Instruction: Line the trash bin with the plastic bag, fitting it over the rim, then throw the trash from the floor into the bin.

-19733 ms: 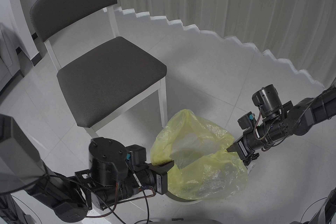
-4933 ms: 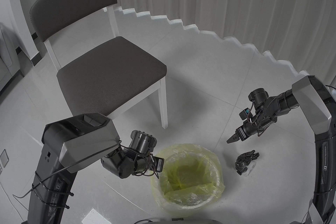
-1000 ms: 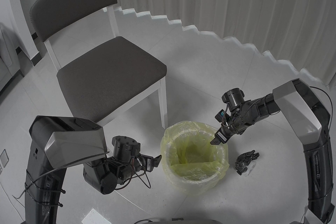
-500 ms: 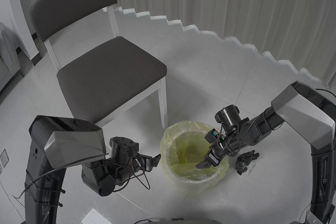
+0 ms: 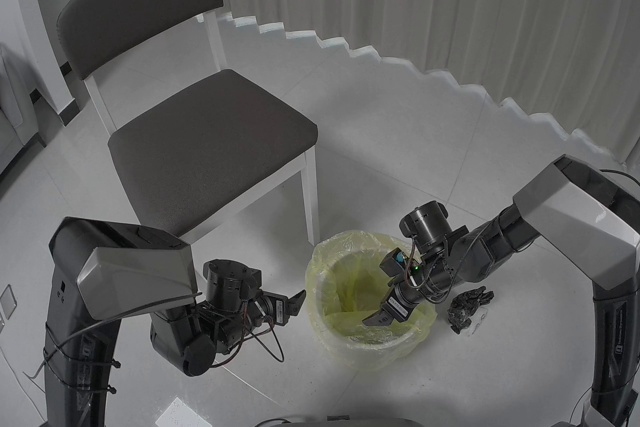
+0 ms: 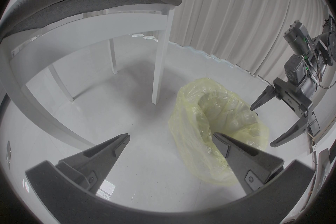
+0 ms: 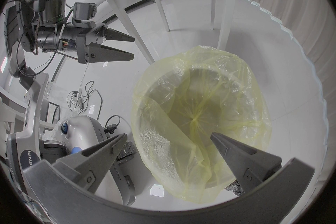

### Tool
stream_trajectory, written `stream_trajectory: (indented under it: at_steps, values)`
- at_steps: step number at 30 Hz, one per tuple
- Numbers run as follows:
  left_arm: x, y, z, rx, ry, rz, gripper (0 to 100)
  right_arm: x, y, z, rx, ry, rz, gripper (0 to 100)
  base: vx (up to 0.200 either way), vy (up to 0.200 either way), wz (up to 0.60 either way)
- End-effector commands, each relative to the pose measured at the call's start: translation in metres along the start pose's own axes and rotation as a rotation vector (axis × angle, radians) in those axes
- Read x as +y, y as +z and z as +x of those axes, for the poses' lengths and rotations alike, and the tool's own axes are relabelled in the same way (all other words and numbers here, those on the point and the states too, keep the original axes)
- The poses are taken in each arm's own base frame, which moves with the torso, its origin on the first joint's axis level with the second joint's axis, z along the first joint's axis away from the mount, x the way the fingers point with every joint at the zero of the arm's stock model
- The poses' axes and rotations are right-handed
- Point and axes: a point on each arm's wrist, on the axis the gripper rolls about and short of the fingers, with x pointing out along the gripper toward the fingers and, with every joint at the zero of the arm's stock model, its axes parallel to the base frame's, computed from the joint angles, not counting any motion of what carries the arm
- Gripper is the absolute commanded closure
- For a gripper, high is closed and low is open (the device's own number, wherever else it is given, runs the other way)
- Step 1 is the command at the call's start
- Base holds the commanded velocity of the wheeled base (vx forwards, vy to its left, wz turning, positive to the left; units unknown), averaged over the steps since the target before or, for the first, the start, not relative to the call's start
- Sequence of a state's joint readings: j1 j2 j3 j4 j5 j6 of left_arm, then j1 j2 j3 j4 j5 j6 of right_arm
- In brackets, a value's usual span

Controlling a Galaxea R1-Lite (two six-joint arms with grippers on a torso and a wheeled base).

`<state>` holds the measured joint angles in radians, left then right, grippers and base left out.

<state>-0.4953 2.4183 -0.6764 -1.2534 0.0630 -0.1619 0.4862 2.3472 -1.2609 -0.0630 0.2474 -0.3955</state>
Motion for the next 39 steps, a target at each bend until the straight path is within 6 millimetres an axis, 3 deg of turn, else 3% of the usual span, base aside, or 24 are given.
stream_trajectory:
  at_steps: [1, 14, 23, 39]
  values:
    - [0.0, 0.002, -0.001, -0.006, -0.003, -0.001, 0, 0.0, 0.0, 0.002, 0.003, 0.005, -0.001, 0, 0.0, 0.0, 0.0]
    - [0.0, 0.001, 0.001, -0.006, -0.004, -0.001, 0, 0.017, -0.011, 0.022, 0.054, 0.078, -0.016, 0, 0.0, 0.0, 0.0]
    - [0.0, -0.002, 0.002, 0.001, -0.002, -0.001, 0, -0.001, -0.012, 0.035, 0.058, 0.1, 0.019, 0, 0.0, 0.0, 0.0]
    - [0.003, -0.007, 0.006, 0.006, 0.005, -0.005, 0, -0.009, -0.01, 0.043, 0.124, 0.193, 0.052, 0, 0.0, 0.0, 0.0]
